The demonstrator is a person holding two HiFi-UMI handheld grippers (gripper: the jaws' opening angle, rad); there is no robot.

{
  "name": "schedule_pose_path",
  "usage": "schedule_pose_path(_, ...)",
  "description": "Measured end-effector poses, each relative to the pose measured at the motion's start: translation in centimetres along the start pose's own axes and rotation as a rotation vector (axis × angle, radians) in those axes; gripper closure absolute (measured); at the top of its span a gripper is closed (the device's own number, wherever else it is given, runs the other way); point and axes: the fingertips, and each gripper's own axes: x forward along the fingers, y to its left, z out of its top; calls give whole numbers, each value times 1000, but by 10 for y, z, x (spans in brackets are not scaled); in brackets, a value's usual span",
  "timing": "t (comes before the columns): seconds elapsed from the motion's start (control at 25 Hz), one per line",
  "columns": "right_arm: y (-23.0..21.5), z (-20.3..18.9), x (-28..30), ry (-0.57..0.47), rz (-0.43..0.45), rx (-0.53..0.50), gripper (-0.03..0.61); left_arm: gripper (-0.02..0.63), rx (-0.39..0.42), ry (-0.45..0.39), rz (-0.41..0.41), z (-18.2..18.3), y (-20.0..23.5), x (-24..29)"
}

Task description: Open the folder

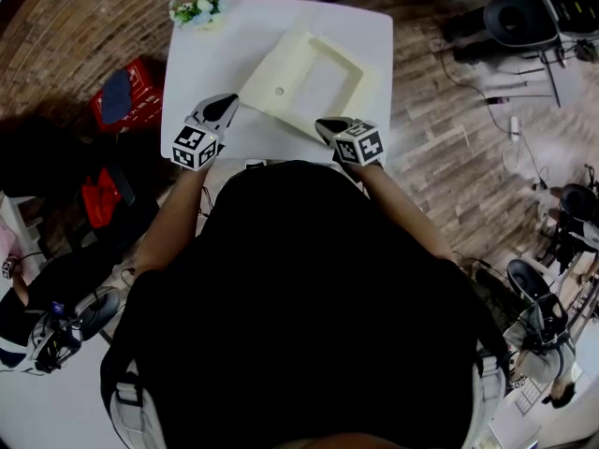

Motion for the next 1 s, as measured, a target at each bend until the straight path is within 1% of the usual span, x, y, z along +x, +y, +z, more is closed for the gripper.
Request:
schedule_pose_path(0.28, 0, 0, -2, -9, -8, 14, 555, 600, -32, 11, 46, -9, 25, -9)
schedule_pose_path(1.0, -5, 4, -5, -18, -45, 47, 555, 600, -87, 85, 166, -45, 101, -17)
